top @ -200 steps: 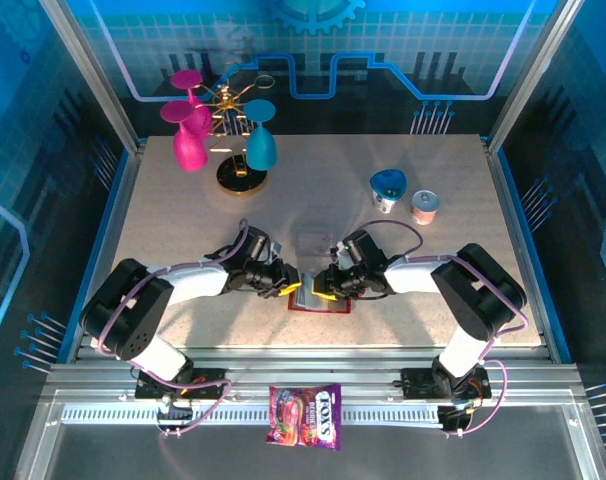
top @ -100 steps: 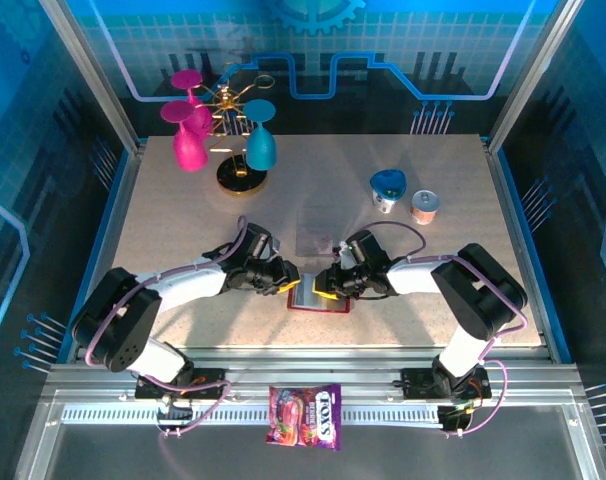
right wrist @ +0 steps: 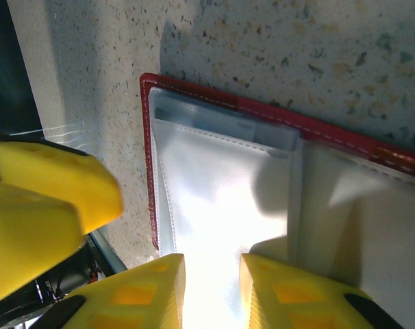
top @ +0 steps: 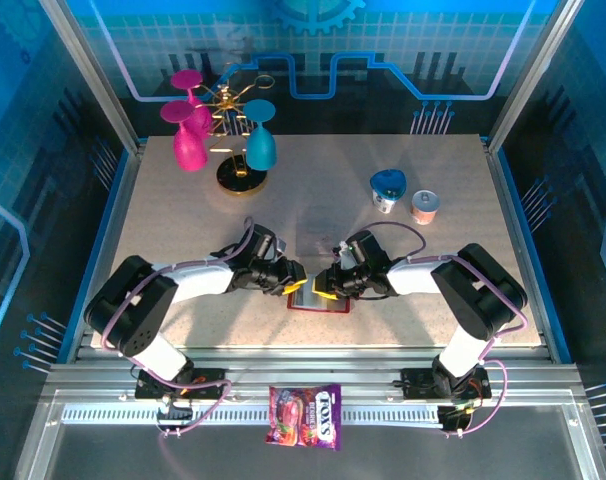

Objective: Take the credit cards out of the card holder

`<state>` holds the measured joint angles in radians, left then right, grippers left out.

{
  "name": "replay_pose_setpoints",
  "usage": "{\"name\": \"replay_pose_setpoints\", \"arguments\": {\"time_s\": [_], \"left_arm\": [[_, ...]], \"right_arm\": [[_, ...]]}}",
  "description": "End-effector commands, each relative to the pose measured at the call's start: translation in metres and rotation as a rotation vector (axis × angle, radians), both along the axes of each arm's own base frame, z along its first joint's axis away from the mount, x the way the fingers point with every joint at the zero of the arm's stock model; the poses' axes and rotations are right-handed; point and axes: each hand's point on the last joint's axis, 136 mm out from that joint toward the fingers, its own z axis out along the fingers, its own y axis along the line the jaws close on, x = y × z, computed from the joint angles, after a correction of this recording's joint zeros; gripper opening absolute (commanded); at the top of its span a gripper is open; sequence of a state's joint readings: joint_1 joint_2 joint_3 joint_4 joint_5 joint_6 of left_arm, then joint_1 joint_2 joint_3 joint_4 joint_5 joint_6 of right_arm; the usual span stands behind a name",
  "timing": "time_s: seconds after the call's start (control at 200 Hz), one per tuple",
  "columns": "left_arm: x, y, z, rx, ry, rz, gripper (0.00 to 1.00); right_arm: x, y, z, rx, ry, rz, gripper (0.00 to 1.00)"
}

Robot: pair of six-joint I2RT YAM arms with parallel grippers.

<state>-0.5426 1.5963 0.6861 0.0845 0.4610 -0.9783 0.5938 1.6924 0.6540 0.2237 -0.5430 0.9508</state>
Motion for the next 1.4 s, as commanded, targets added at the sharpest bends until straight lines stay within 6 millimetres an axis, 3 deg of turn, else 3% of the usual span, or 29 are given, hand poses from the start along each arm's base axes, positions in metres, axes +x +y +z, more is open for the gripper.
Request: {"name": "replay_pose_setpoints", "arguments": {"time_s": [0.0, 0.63, 0.911, 1.201, 1.396], "left_arm": [[-0.008, -0.007, -0.005, -0.035, 0.034, -0.022, 0.34], [-0.012, -0.008, -0.016, -0.032, 0.066, -0.027, 0.33], [-0.01, -0.011, -0.011, -0.049, 0.058, -0.028, 0.25], [-0.009, -0.013, -0.006, -0.062, 0.053, -0.028, 0.25], [-0.006, -0.015, 0.007, -0.069, 0.031, -0.039, 0.25]], "right_arm": [[-0.003, -0.006, -0.005, -0.001, 0.027, -0.016, 0.29], [-0.003, -0.005, -0.004, 0.007, 0.026, -0.015, 0.29], [-0.002, -0.005, -0.002, 0.013, 0.021, -0.018, 0.29], [0.005, -0.004, 0.023, 0.052, -0.036, -0.024, 0.29], [0.012, -0.019, 0.042, 0.031, -0.08, -0.046, 0.3]]}}
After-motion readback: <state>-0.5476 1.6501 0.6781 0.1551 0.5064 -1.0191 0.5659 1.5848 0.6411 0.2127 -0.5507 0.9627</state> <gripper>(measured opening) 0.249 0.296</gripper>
